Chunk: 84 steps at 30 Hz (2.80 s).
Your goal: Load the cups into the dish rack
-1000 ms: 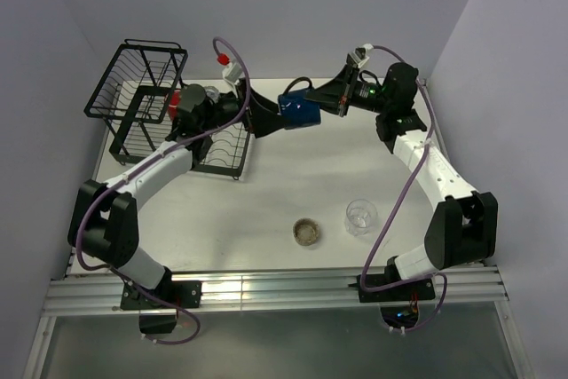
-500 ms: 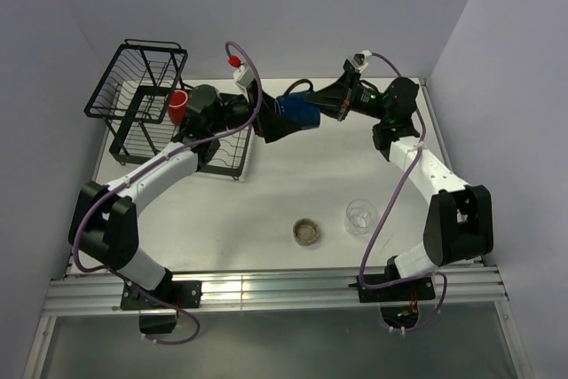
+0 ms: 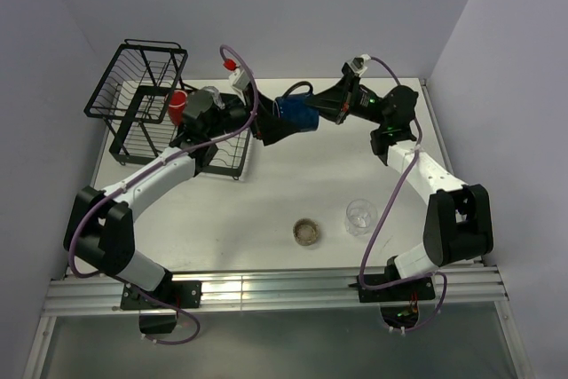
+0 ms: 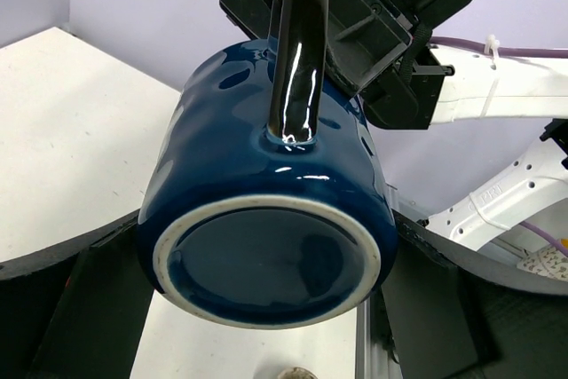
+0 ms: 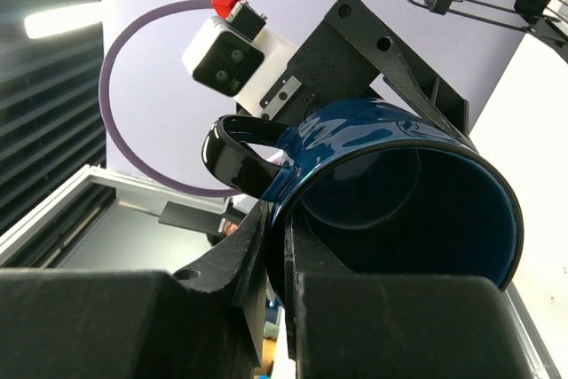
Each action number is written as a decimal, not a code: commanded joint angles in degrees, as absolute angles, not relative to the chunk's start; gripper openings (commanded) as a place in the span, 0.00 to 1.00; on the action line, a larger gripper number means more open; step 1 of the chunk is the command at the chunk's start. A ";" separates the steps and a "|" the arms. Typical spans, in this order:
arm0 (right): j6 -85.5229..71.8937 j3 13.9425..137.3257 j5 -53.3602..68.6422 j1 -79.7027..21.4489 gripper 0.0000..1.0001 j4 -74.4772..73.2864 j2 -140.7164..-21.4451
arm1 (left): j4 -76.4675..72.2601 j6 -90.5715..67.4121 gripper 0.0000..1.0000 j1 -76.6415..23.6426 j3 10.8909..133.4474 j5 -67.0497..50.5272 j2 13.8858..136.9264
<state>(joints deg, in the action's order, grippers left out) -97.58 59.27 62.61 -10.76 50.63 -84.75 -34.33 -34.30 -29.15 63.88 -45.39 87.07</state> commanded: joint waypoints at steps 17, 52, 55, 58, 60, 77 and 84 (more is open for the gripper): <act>-103.97 54.76 66.97 -11.51 0.00 65.03 -84.11 | -50.53 -42.44 0.99 -24.17 60.38 -43.15 83.41; -106.17 58.00 67.24 -11.95 0.00 65.39 -86.31 | -24.70 -23.64 0.99 -23.11 68.20 -48.15 85.87; -106.44 58.71 67.15 -12.22 0.00 65.39 -86.75 | -21.02 -21.89 0.99 -23.47 70.04 -49.39 87.27; -106.70 59.59 66.89 -12.57 0.00 65.39 -87.01 | -17.93 -20.04 0.99 -24.26 71.19 -50.10 88.15; -106.79 59.94 66.80 -12.74 0.00 65.39 -87.27 | -17.14 -19.25 0.99 -24.87 71.28 -50.45 88.59; -107.84 60.82 64.86 -13.27 0.00 66.01 -89.03 | -14.32 -17.93 0.99 -28.21 71.19 -48.26 91.14; -107.84 60.38 64.34 -13.18 0.00 66.27 -89.56 | -14.16 -18.55 0.92 -28.21 71.54 -48.16 91.40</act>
<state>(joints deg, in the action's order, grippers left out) -104.03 55.94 65.82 -11.25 58.92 -91.13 -16.34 -20.73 -27.16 70.41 -52.21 89.32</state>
